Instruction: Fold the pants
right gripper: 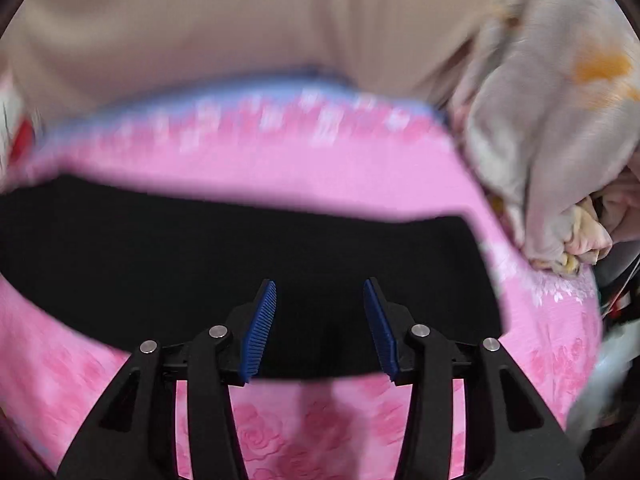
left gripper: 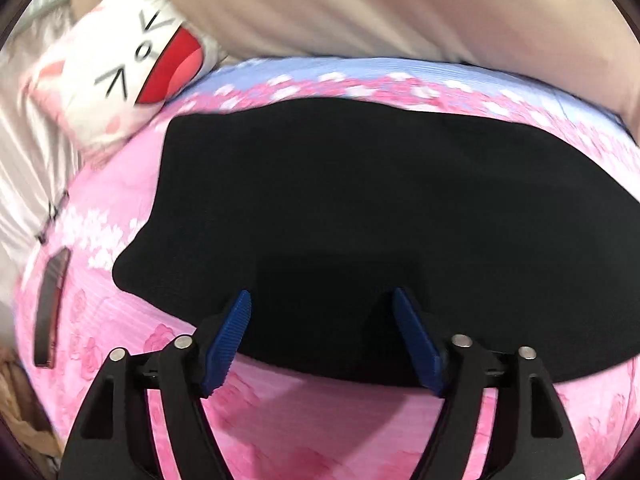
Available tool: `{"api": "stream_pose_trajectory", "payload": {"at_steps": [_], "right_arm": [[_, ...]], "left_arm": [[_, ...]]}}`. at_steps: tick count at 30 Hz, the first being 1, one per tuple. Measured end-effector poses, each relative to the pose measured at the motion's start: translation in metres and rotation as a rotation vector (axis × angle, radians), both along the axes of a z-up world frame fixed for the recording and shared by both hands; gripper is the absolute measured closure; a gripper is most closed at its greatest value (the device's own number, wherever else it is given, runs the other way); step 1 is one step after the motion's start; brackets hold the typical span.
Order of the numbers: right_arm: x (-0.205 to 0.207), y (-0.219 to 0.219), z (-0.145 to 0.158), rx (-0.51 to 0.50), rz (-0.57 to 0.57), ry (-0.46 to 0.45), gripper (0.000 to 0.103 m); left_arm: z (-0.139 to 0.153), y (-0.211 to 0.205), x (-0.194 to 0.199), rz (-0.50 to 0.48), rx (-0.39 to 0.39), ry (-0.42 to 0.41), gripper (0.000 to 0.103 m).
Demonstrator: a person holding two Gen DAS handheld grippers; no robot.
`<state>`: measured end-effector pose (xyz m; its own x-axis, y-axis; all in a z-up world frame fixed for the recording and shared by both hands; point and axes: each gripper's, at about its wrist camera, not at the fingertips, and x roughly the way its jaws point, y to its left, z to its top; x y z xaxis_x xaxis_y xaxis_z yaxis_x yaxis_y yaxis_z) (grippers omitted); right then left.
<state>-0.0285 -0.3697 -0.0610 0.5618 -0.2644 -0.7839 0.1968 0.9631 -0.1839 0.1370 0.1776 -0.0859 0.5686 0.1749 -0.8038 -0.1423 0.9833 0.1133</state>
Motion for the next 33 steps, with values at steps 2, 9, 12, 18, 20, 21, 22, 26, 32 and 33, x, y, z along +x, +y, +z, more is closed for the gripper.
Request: {"api": "stream_pose_trajectory", "payload": {"at_steps": [2,9,12,18,20,21,22,26,32,33], "right_arm": [[-0.005,0.012,0.006,0.025,-0.03,-0.046,0.059],[-0.006,0.113,0.044,0.136,0.153,-0.176,0.051],[0.005,0.163,0.039,0.154,0.238,-0.181,0.047],[0.033,0.248,0.032,0.169,0.394,-0.145,0.047],[0.033,0.266,0.033,0.149,0.416,-0.149,0.047],[0.034,0.273,0.034,0.145,0.417,-0.153,0.047],[0.034,0.278,0.035,0.149,0.416,-0.156,0.047],[0.03,0.278,0.033,0.175,0.41,-0.159,0.047],[0.026,0.263,0.022,0.196,0.342,-0.129,0.046],[0.024,0.26,0.024,0.193,0.332,-0.135,0.043]], "left_arm": [[0.004,0.022,0.003,0.01,-0.036,-0.007,0.027],[0.044,0.096,-0.038,0.108,-0.043,-0.094,0.032],[0.03,0.124,-0.053,0.141,-0.145,-0.061,0.031],[0.002,0.144,-0.021,0.157,-0.311,-0.044,0.07],[0.007,0.148,0.0,0.138,-0.324,-0.054,0.078],[0.017,0.149,0.009,0.115,-0.325,-0.079,0.08],[0.027,0.147,0.014,0.098,-0.304,-0.105,0.08],[0.047,0.141,0.027,0.031,-0.17,-0.165,0.076],[0.019,0.153,0.012,0.054,-0.137,-0.079,0.061],[0.029,0.155,0.0,0.071,-0.127,-0.111,0.058]]}}
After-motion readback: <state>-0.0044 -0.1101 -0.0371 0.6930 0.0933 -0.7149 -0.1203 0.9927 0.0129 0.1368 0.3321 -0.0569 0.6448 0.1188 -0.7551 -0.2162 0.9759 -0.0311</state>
